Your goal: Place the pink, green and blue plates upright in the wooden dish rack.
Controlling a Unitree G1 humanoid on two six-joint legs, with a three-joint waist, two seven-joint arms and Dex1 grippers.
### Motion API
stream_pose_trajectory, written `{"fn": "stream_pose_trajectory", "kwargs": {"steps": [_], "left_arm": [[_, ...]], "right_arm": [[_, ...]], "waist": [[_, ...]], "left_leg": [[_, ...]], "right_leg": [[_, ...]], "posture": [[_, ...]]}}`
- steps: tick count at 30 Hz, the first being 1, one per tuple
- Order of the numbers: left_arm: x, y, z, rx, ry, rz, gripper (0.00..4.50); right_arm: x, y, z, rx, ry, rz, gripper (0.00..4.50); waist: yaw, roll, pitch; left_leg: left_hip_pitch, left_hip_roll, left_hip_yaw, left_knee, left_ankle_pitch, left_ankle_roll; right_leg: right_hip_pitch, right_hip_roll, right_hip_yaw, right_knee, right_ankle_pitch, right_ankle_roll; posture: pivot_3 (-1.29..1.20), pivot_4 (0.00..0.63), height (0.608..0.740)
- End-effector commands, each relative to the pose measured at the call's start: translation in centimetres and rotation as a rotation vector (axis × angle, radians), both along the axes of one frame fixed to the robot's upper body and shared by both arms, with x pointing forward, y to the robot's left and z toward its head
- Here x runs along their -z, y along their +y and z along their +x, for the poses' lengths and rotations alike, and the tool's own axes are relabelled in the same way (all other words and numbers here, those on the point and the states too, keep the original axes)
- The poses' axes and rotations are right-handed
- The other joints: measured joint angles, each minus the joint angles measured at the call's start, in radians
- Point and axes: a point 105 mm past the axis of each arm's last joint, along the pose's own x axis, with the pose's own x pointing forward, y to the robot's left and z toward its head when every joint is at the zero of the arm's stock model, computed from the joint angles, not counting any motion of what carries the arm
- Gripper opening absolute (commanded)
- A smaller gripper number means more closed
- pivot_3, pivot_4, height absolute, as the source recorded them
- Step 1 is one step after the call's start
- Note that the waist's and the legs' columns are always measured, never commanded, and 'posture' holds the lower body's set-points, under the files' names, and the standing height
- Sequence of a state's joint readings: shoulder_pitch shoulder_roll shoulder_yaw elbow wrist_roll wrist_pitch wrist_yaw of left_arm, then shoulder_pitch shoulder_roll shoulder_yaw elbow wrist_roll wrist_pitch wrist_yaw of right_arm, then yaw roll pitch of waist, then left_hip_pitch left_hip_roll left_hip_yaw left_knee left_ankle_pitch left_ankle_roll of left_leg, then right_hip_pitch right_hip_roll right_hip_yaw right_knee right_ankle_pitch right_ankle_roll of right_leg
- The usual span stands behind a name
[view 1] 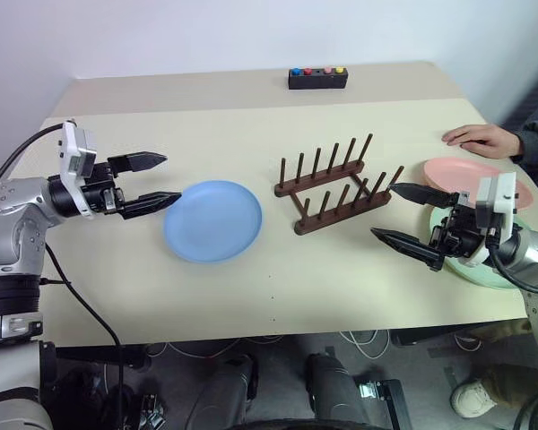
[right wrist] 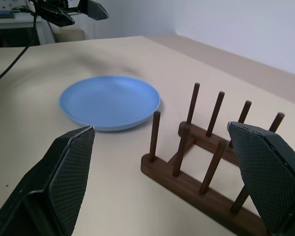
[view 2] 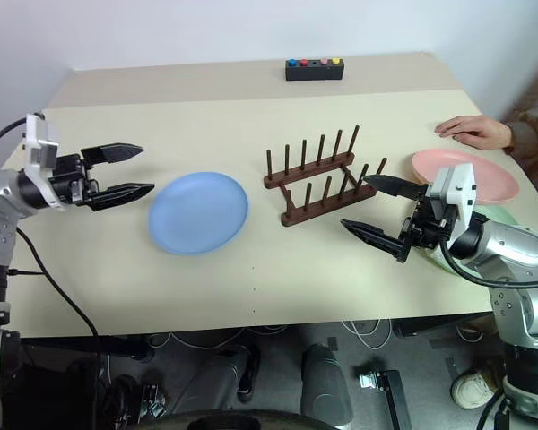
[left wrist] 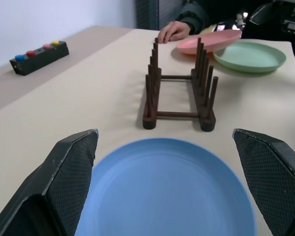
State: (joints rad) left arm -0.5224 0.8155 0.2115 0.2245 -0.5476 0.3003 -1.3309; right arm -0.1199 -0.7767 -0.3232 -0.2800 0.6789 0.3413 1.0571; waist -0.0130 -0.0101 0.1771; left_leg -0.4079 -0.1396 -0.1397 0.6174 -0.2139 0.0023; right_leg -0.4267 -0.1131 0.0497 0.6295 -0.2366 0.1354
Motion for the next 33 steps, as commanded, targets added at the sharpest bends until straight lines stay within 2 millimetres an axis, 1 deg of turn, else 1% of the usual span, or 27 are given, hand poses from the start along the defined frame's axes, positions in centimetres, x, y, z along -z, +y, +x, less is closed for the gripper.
{"fn": "stream_pose_trajectory", "kwargs": {"steps": [1, 4, 7, 11, 14, 17, 19, 20, 21, 22, 25, 27, 28, 30, 31, 33], "left_arm": [[-0.3, -0.4, -0.4, 0.013, -0.020, -0.005, 4.50], [0.1, -0.6, -0.2, 0.016, -0.011, -0.014, 4.50], [0.4, -1.4, 0.4, 0.030, -0.019, -0.014, 4.50], [0.3, -2.9, 0.8, 0.050, -0.060, 0.031, 4.50], [0.4, -3.6, 1.1, 0.059, -0.065, 0.046, 4.50], [0.6, -5.5, 1.1, 0.107, -0.067, 0.045, 4.50], [1.7, -6.7, 1.6, 0.113, -0.020, 0.084, 4.50], [2.6, -7.3, 2.1, 0.099, 0.034, 0.117, 4.50], [3.1, -7.7, 2.6, 0.084, 0.064, 0.131, 4.50], [3.2, -8.3, 2.9, 0.081, 0.069, 0.133, 4.50], [3.4, -10.5, 2.6, 0.130, 0.055, 0.159, 4.50], [3.6, -10.9, 2.6, 0.135, 0.072, 0.168, 4.50], [4.0, -11.8, 2.9, 0.131, 0.067, 0.185, 4.50], [4.9, -13.9, 2.6, 0.180, 0.049, 0.246, 4.50], [5.4, -14.5, 2.8, 0.176, 0.047, 0.275, 4.50], [5.8, -14.9, 3.5, 0.142, 0.042, 0.304, 4.50]], "right_arm": [[-1.2, 0.2, -0.5, -0.011, -0.046, -0.017, 4.43], [-1.2, 0.1, -0.7, -0.009, -0.040, -0.026, 4.43], [-1.5, 0.0, -1.0, -0.008, -0.034, -0.032, 4.43], [-1.6, -0.3, -0.7, 0.005, -0.050, -0.046, 4.43], [-1.7, -0.3, -0.5, 0.013, -0.059, -0.039, 4.43], [-1.5, -0.3, -0.3, 0.028, -0.078, -0.040, 4.43], [-1.5, -0.4, -0.1, 0.037, -0.089, -0.037, 4.43], [-1.5, -0.4, 0.0, 0.041, -0.092, -0.034, 4.43], [-1.6, -0.4, 0.1, 0.043, -0.094, -0.030, 4.43], [-1.6, -0.3, 0.2, 0.043, -0.095, -0.028, 4.43], [-1.5, -0.2, 0.4, 0.027, -0.089, -0.024, 4.43], [-1.4, -0.2, 0.4, 0.023, -0.088, -0.026, 4.43], [-1.2, -0.3, 0.6, 0.025, -0.087, -0.029, 4.43], [-1.3, 0.0, 0.7, 0.023, -0.098, -0.023, 4.43], [-1.3, 0.1, 0.7, 0.022, -0.101, -0.021, 4.43], [-1.1, 0.0, 0.6, 0.026, -0.103, -0.030, 4.43]], "waist": [[0.000, 0.000, 0.000], [0.002, 0.000, 0.000], [0.004, 0.000, 0.000], [0.003, -0.001, 0.000], [0.002, -0.001, 0.000], [0.003, -0.001, 0.000], [0.003, -0.001, 0.000], [0.003, -0.001, 0.000], [0.003, -0.001, 0.000], [0.004, -0.001, 0.000], [0.003, -0.001, 0.000], [0.000, -0.001, 0.000], [0.000, -0.001, 0.000], [0.003, -0.001, 0.000], [0.003, -0.001, 0.000], [0.005, -0.001, 0.000]], "left_leg": [[0.000, 0.000, 0.000, 0.000, 0.000, 0.000], [0.000, 0.000, 0.000, 0.000, 0.000, 0.000], [0.000, 0.000, 0.000, 0.000, 0.000, 0.000], [0.000, 0.000, 0.000, 0.001, 0.000, 0.000], [0.000, 0.000, 0.000, 0.001, 0.000, 0.000], [0.000, 0.000, 0.000, 0.001, 0.000, 0.000], [0.000, 0.000, 0.000, 0.001, 0.000, 0.000], [0.000, 0.000, 0.000, 0.001, 0.000, 0.000], [0.000, 0.000, 0.000, 0.001, 0.000, 0.000], [0.000, 0.000, 0.000, 0.002, 0.000, 0.000], [0.000, -0.001, 0.000, 0.002, 0.000, 0.000], [0.000, 0.000, 0.000, 0.002, 0.000, 0.000], [0.000, 0.000, 0.000, 0.002, 0.000, 0.000], [0.000, 0.000, 0.000, 0.002, 0.000, 0.000], [0.000, -0.001, 0.000, 0.003, 0.000, 0.000], [0.000, -0.001, 0.000, 0.003, 0.000, 0.000]], "right_leg": [[0.000, 0.000, 0.000, 0.000, 0.000, 0.000], [0.000, 0.000, 0.000, 0.001, 0.000, 0.000], [0.000, 0.000, 0.000, 0.000, 0.000, 0.000], [0.001, 0.000, 0.000, 0.000, 0.000, 0.000], [0.000, 0.000, 0.000, 0.000, 0.000, 0.000], [0.000, 0.000, 0.000, 0.000, 0.000, 0.000], [0.000, 0.000, 0.000, 0.000, 0.000, 0.000], [0.001, 0.000, 0.000, 0.000, 0.000, 0.000], [0.001, 0.000, 0.000, 0.000, 0.000, 0.000], [0.001, 0.000, 0.000, 0.001, 0.000, 0.000], [0.001, 0.000, 0.000, 0.000, 0.000, 0.000], [0.001, 0.001, 0.000, 0.001, 0.000, 0.000], [0.001, 0.001, 0.000, 0.001, 0.000, 0.000], [0.001, 0.001, 0.000, 0.001, 0.000, 0.000], [0.001, 0.001, 0.000, 0.001, 0.000, 0.000], [0.002, 0.000, 0.000, 0.001, 0.000, 0.001]], "posture": [[0.00, 0.150, 0.740], [0.00, 0.150, 0.740], [0.00, 0.150, 0.740], [0.00, 0.150, 0.740], [0.00, 0.150, 0.740], [0.00, 0.150, 0.740], [0.00, 0.150, 0.740], [0.00, 0.150, 0.740], [0.00, 0.150, 0.740], [0.00, 0.150, 0.740], [0.00, 0.150, 0.740], [0.00, 0.150, 0.740], [0.00, 0.150, 0.740], [0.00, 0.150, 0.740], [0.00, 0.150, 0.740], [0.00, 0.150, 0.740]]}}
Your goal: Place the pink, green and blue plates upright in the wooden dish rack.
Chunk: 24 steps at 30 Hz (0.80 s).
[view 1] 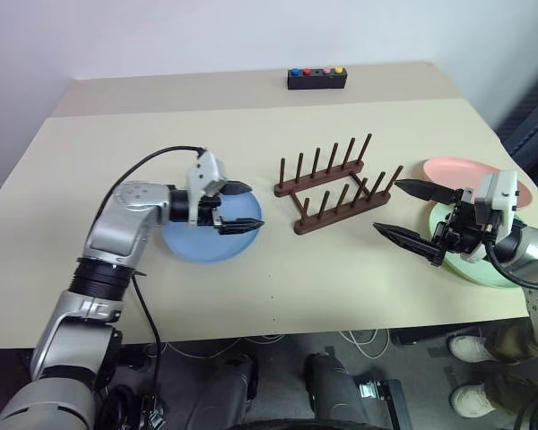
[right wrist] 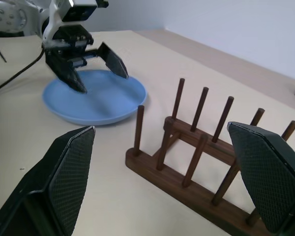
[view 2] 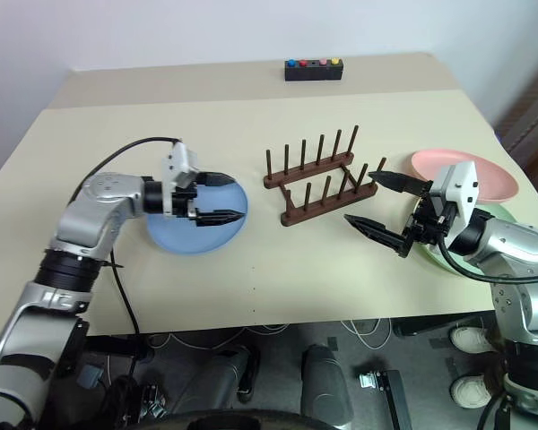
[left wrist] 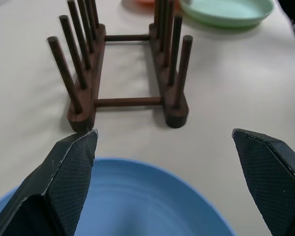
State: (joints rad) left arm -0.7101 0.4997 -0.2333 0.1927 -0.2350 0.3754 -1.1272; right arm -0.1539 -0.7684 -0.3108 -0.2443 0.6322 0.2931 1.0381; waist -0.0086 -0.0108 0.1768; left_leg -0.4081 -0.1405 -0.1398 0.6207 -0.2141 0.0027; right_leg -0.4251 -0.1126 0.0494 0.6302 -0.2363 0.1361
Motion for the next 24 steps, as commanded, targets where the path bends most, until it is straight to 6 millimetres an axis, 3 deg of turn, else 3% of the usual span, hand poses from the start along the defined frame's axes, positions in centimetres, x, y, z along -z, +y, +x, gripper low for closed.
{"fn": "stream_pose_trajectory", "kwargs": {"steps": [1, 4, 10, 24], "left_arm": [[-0.4, -1.0, 1.0, -0.032, -0.073, 0.061, 4.50], [-0.5, -1.7, 1.5, -0.047, -0.074, 0.068, 4.50], [0.8, -5.3, 1.0, -0.028, -0.085, 0.135, 4.50], [2.4, -8.9, 0.4, -0.122, -0.011, 0.146, 4.50]], "right_arm": [[-0.8, 0.2, -0.4, -0.004, -0.055, -0.013, 4.43], [-0.8, 0.0, -0.5, 0.011, -0.059, -0.014, 4.43], [-1.0, -0.5, -1.0, 0.051, -0.076, -0.017, 4.43], [-1.0, -0.5, -1.2, 0.075, -0.084, -0.018, 4.43]], "waist": [[0.000, 0.000, 0.000], [-0.002, 0.000, 0.000], [0.001, 0.000, 0.000], [0.001, 0.000, 0.000]], "left_leg": [[0.000, 0.000, 0.000, 0.000, 0.000, 0.000], [0.000, 0.000, 0.000, 0.000, 0.000, 0.000], [0.000, 0.000, 0.000, 0.001, 0.000, 0.000], [-0.001, 0.000, 0.000, 0.002, 0.000, 0.001]], "right_leg": [[0.000, 0.000, 0.000, 0.000, 0.000, 0.000], [0.000, 0.000, 0.000, 0.000, 0.000, 0.000], [0.000, 0.000, 0.000, 0.000, 0.000, 0.001], [0.001, 0.000, 0.000, 0.000, 0.000, 0.001]], "posture": [[0.00, 0.150, 0.740], [0.00, 0.150, 0.740], [0.00, 0.150, 0.740], [0.00, 0.150, 0.740]]}}
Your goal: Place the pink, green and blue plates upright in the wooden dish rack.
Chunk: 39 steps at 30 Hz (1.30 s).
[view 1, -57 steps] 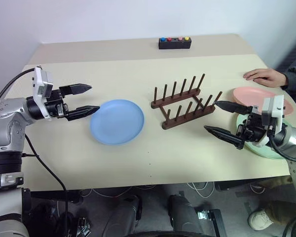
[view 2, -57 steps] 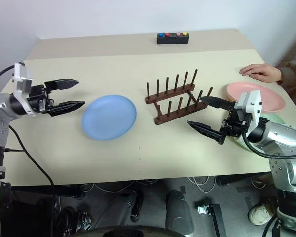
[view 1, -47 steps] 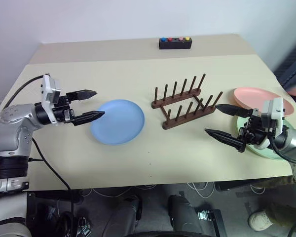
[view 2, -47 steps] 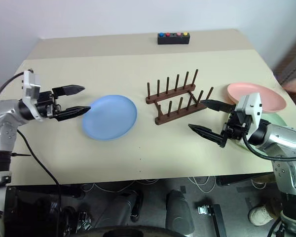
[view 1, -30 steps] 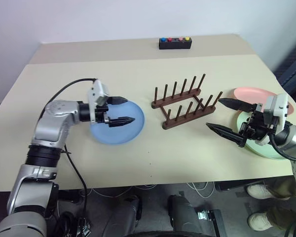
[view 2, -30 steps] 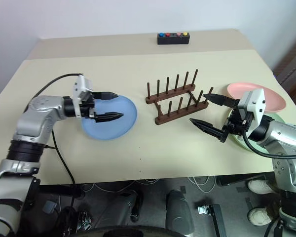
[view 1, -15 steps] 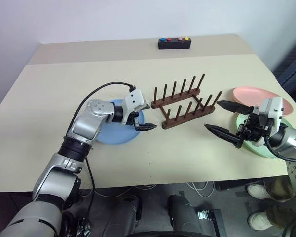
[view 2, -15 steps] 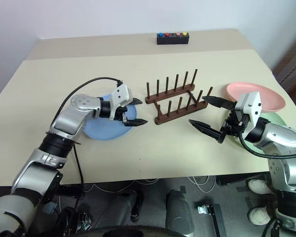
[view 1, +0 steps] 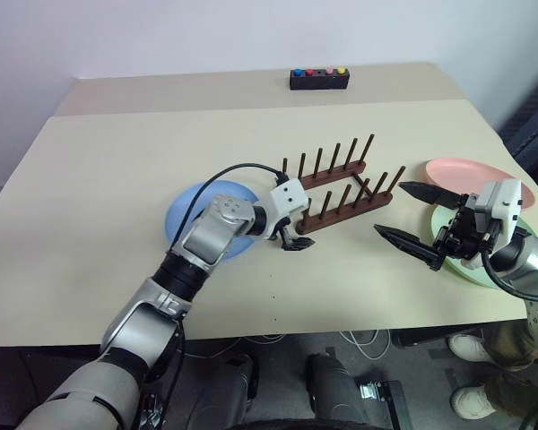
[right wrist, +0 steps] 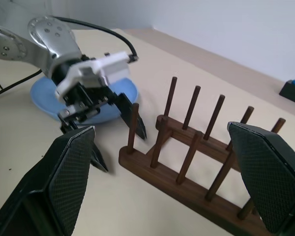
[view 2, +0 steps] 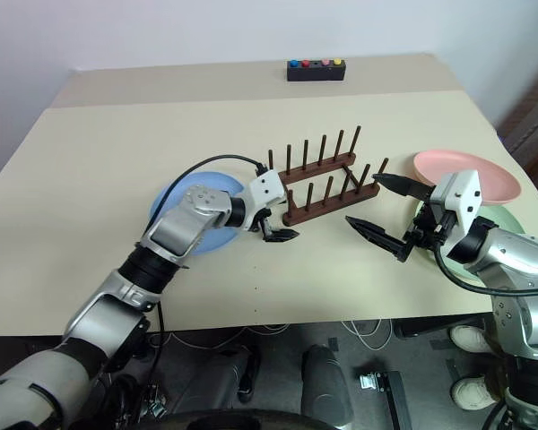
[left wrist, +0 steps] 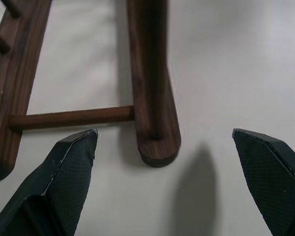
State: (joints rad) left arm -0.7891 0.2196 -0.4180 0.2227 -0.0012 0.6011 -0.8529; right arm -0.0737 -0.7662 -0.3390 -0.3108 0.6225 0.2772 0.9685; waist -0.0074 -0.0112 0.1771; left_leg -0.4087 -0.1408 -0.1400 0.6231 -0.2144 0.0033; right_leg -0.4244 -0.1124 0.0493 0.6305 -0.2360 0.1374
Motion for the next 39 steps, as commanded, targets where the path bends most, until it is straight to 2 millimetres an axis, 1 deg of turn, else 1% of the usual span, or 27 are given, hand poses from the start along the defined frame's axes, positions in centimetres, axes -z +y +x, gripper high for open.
{"fn": "stream_pose_trajectory", "kwargs": {"steps": [1, 4, 9, 10, 11, 12, 16, 17, 23, 29, 31, 35, 36, 39], "left_arm": [[-0.9, -0.7, -0.2, -0.013, -0.040, -0.014, 4.50], [-0.6, -0.7, 0.5, -0.077, -0.046, -0.017, 4.50], [0.6, -0.5, 0.1, -0.107, 0.002, 0.000, 4.50], [0.9, -0.5, 0.0, -0.110, 0.018, 0.001, 3.98], [1.1, -0.4, -0.1, -0.120, 0.036, -0.001, 3.66], [1.3, -0.4, -0.3, -0.126, 0.053, -0.003, 3.21], [1.9, -0.4, -0.7, -0.141, 0.115, -0.009, 1.15], [2.0, -0.3, -0.7, -0.142, 0.121, -0.010, 0.74], [1.5, -0.5, -0.5, -0.145, 0.112, -0.031, 0.70], [0.1, -1.1, -1.3, 0.002, 0.039, -0.031, 0.70], [-0.4, -0.5, -1.1, 0.049, 0.003, -0.025, 0.70], [-0.6, 0.8, -0.4, 0.112, -0.032, 0.013, 0.70], [-0.8, 0.9, -0.4, 0.143, -0.053, 0.016, 0.70], [-0.7, 1.2, -0.5, 0.193, -0.037, 0.025, 0.70]], "right_arm": [[-1.3, -0.1, -0.5, 0.005, -0.067, -0.008, 4.43], [-1.4, -0.2, -0.4, 0.009, -0.069, -0.008, 4.43], [-1.4, -0.3, -0.4, 0.013, -0.070, -0.010, 4.43], [-1.4, -0.4, -0.4, 0.014, -0.070, -0.011, 4.50], [-1.4, -0.4, -0.4, 0.015, -0.069, -0.012, 4.50], [-1.4, -0.4, -0.5, 0.015, -0.069, -0.013, 4.50], [-1.4, -0.5, -0.4, 0.016, -0.071, -0.013, 4.50], [-1.4, -0.5, -0.4, 0.016, -0.071, -0.013, 4.50], [-1.5, -0.5, -0.4, 0.020, -0.074, -0.014, 4.50], [-1.9, -1.1, -0.5, 0.037, -0.089, 0.008, 4.50], [-2.0, -1.2, -1.0, 0.021, -0.076, 0.005, 4.50], [-1.5, -1.4, -1.9, -0.003, -0.033, -0.001, 4.50], [-1.4, -1.4, -2.0, -0.005, -0.026, 0.000, 4.50], [-1.3, -1.4, -2.1, -0.006, -0.021, 0.002, 4.50]], "waist": [[0.000, 0.000, 0.000], [-0.001, 0.000, 0.000], [-0.002, 0.000, 0.000], [-0.002, 0.000, 0.000], [-0.001, 0.000, 0.000], [0.000, 0.000, 0.000], [0.000, 0.000, 0.000], [0.000, 0.000, 0.000], [0.001, 0.000, 0.000], [0.003, 0.000, 0.000], [0.004, 0.000, 0.000], [0.013, 0.000, 0.000], [0.013, 0.000, 0.000], [0.015, 0.000, 0.000]], "left_leg": [[0.000, 0.000, 0.000, 0.000, 0.000, 0.000], [0.000, 0.000, 0.000, 0.000, 0.000, 0.000], [0.000, 0.000, 0.000, 0.000, 0.000, 0.000], [0.000, 0.000, 0.000, 0.000, 0.000, 0.000], [0.000, 0.000, 0.000, 0.000, 0.000, 0.000], [0.000, 0.000, 0.000, 0.000, 0.000, 0.000], [0.000, 0.000, 0.000, 0.001, 0.000, 0.000], [0.000, 0.000, 0.000, 0.001, 0.000, 0.000], [0.000, 0.000, 0.000, 0.001, 0.000, 0.000], [0.000, 0.000, 0.000, 0.001, 0.000, 0.000], [0.000, 0.000, 0.000, 0.001, 0.000, 0.000], [0.000, 0.000, 0.000, 0.001, 0.000, 0.000], [0.000, 0.000, 0.000, 0.001, 0.000, 0.000], [0.000, 0.000, 0.000, 0.002, -0.001, 0.001]], "right_leg": [[0.000, 0.000, 0.000, 0.000, 0.000, 0.000], [0.000, 0.000, 0.000, 0.000, 0.000, 0.000], [0.000, 0.000, 0.000, 0.000, 0.000, 0.000], [0.000, 0.000, 0.000, 0.000, 0.000, 0.000], [0.000, 0.000, 0.000, 0.000, 0.000, 0.000], [0.000, 0.000, 0.000, 0.000, 0.000, 0.000], [0.001, 0.000, 0.000, 0.000, 0.000, 0.000], [0.001, 0.000, 0.000, 0.000, 0.000, 0.000], [0.001, 0.000, 0.000, 0.000, 0.000, 0.000], [0.001, 0.000, 0.000, 0.000, 0.000, 0.000], [0.001, 0.000, 0.000, 0.000, 0.000, 0.000], [0.001, 0.000, 0.000, 0.000, 0.000, 0.000], [0.001, 0.000, 0.000, 0.000, 0.000, 0.000], [0.001, 0.000, 0.000, 0.000, 0.000, 0.000]], "posture": [[0.00, 0.150, 0.740], [0.00, 0.150, 0.740], [0.00, 0.150, 0.740], [0.00, 0.150, 0.740], [0.00, 0.150, 0.740], [0.00, 0.150, 0.740], [0.00, 0.150, 0.740], [0.00, 0.150, 0.740], [0.00, 0.150, 0.740], [0.00, 0.150, 0.740], [0.00, 0.150, 0.740], [0.00, 0.150, 0.740], [0.00, 0.150, 0.740], [0.00, 0.150, 0.740]]}}
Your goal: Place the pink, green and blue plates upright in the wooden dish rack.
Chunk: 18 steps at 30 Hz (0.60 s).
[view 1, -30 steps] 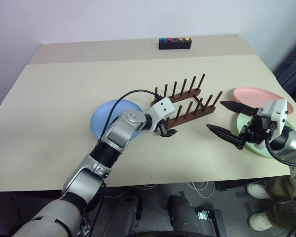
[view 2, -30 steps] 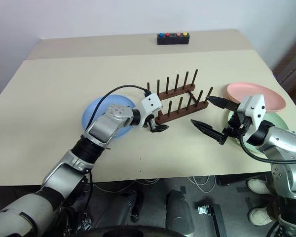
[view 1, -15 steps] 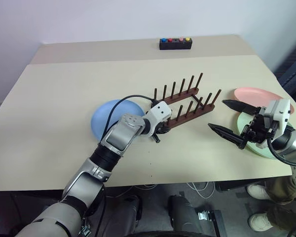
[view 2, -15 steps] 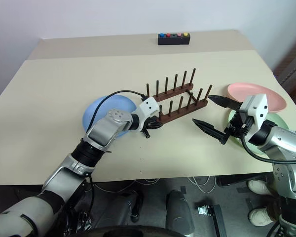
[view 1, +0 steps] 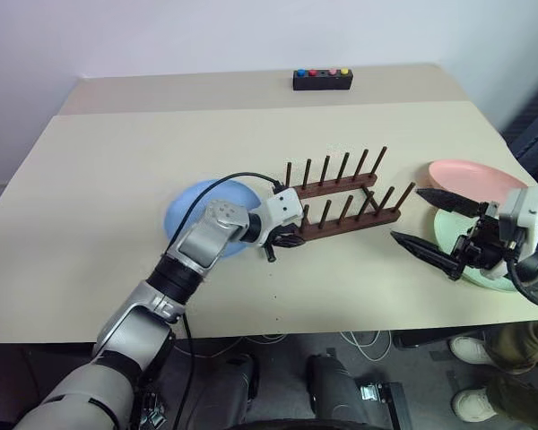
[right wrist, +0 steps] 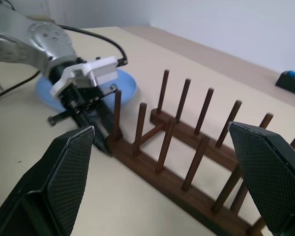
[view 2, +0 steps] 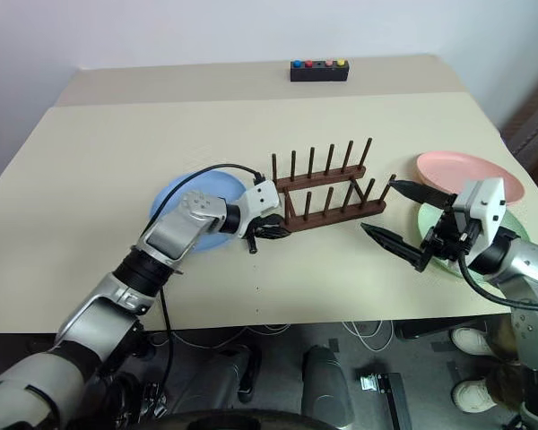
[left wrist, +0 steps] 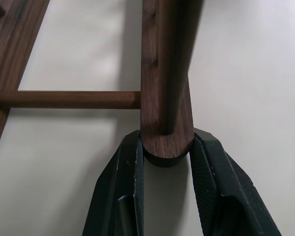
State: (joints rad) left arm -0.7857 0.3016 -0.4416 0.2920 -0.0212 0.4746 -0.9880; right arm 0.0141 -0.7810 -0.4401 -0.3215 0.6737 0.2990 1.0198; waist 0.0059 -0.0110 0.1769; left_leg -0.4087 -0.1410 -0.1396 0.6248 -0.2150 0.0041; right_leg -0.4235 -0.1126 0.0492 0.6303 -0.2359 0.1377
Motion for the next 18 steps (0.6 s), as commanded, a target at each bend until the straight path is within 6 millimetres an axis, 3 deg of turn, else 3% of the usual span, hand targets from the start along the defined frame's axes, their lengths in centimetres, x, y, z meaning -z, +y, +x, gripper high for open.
{"fn": "stream_pose_trajectory", "kwargs": {"steps": [1, 7, 15, 18], "left_arm": [[-1.8, -0.6, -0.1, 0.096, -0.065, -0.018, 0.70], [-0.7, -0.3, 0.3, 0.118, -0.073, 0.023, 0.70], [-0.6, -0.1, 1.1, 0.065, -0.069, 0.001, 0.70], [-1.3, -0.2, 1.5, 0.018, -0.061, -0.049, 2.12]], "right_arm": [[-1.5, 0.4, -0.7, -0.027, -0.053, -0.015, 4.50], [-1.4, 0.5, -0.9, -0.027, -0.045, -0.016, 4.50], [-1.3, 0.5, -0.8, -0.024, -0.045, -0.019, 4.50], [-1.3, 0.6, -0.6, -0.026, -0.050, -0.019, 4.50]], "waist": [[0.003, 0.000, 0.000], [0.006, 0.000, 0.000], [0.006, 0.000, 0.000], [0.006, 0.000, 0.000]], "left_leg": [[0.000, 0.000, 0.000, 0.000, 0.000, 0.000], [0.000, 0.000, 0.000, 0.001, 0.000, 0.001], [0.000, 0.000, 0.000, 0.002, -0.001, 0.001], [0.000, 0.000, 0.000, 0.002, -0.001, 0.001]], "right_leg": [[0.000, 0.000, 0.000, 0.000, 0.000, 0.000], [0.000, 0.000, 0.000, 0.000, 0.000, 0.000], [0.001, 0.000, 0.000, 0.000, 0.000, 0.000], [0.001, 0.000, 0.000, 0.000, 0.000, 0.000]], "posture": [[0.00, 0.150, 0.740], [0.00, 0.150, 0.740], [0.00, 0.150, 0.740], [0.00, 0.150, 0.740]]}}
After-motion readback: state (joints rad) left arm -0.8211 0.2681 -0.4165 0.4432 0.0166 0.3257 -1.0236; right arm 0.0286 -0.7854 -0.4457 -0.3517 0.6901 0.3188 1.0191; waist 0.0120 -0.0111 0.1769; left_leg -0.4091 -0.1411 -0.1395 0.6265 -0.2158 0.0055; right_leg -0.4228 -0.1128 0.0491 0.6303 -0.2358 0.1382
